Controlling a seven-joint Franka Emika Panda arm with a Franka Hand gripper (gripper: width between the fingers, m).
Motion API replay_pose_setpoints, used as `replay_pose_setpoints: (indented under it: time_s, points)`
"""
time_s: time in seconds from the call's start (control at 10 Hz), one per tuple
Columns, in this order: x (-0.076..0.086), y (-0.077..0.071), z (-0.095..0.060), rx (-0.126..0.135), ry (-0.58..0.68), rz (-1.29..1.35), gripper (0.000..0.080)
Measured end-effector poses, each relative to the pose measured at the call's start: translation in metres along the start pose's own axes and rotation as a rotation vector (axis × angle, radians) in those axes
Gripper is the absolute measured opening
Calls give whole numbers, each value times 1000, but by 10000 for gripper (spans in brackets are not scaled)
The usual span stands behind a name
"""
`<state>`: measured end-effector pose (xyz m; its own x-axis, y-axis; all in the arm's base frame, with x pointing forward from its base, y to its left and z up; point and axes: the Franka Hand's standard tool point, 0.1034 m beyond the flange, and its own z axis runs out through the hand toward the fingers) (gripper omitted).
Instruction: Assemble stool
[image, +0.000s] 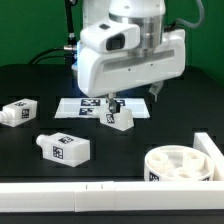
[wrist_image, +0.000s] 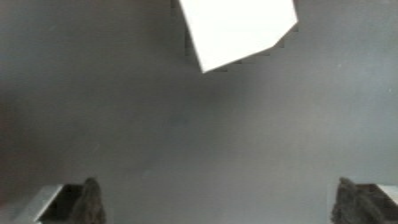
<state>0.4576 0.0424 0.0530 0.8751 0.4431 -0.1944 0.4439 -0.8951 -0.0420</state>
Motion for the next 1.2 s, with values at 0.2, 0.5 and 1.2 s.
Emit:
replay_pose_setpoints:
  time_s: [0.2,0.5,1.2]
  points:
    - [-11,2,9,16,-91,-10,649]
    - [-9,-5,11,48,-264,-15,649]
    - [-6,-11,27,73,-659,-34,649]
